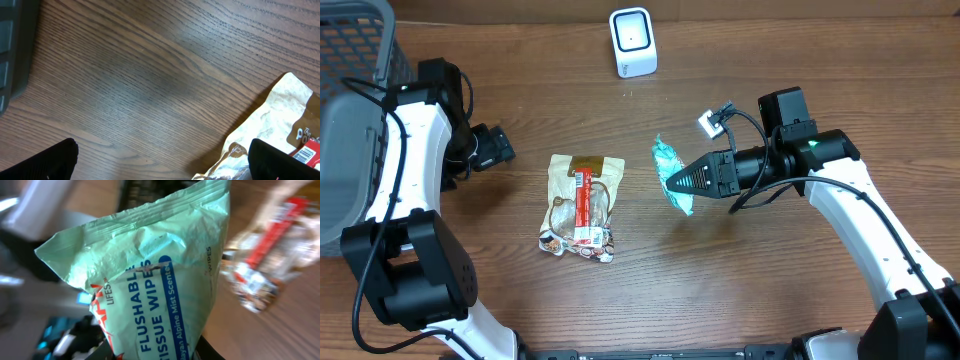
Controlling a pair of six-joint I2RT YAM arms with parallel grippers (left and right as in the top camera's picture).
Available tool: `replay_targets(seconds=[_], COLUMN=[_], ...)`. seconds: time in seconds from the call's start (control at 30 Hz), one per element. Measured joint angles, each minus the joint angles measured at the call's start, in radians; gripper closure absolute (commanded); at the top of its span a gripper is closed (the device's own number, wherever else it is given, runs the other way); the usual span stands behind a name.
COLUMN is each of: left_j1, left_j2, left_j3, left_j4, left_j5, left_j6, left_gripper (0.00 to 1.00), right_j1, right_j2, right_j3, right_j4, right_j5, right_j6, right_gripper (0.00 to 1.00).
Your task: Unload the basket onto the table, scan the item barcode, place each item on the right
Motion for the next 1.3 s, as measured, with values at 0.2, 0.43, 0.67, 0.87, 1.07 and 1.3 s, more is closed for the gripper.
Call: replay_targets(seconds=[0.2, 0.43, 0.67, 0.87, 1.07, 1.3], left_j1=[0.000, 0.000, 0.000, 0.000, 0.000, 0.000], left_j2=[0.000, 0.000, 0.000, 0.000, 0.000, 0.000], left_j3=[0.000, 0.000, 0.000, 0.000, 0.000, 0.000], left_j4=[0.000, 0.000, 0.000, 0.000, 0.000, 0.000], left_j5=[0.000, 0.000, 0.000, 0.000, 0.000, 0.000], left_j6=[0.000, 0.000, 0.000, 0.000, 0.000, 0.000], left_gripper=[0.00, 0.00, 0.00, 0.00, 0.00, 0.00], right_j1=[0.029, 0.100, 0.108, 0.111, 0.127, 0.159], right_j2=[0.004, 0.023, 0.023, 0.023, 0.026, 0.065], right_j3=[0.001, -0.019, -0.049, -0.086, -0.212, -0.341], right_j4=[-0.034, 0.023, 0.054, 0.109, 0.249, 0.422], right_j5=[0.603, 0.894, 0.980, 0.996, 0.999, 1.051], right_j6=[0.158, 0.247, 0.261, 0.265, 0.286, 0.358], right_gripper=[0.75, 0.12, 0.87, 0.96, 0.96, 0.96])
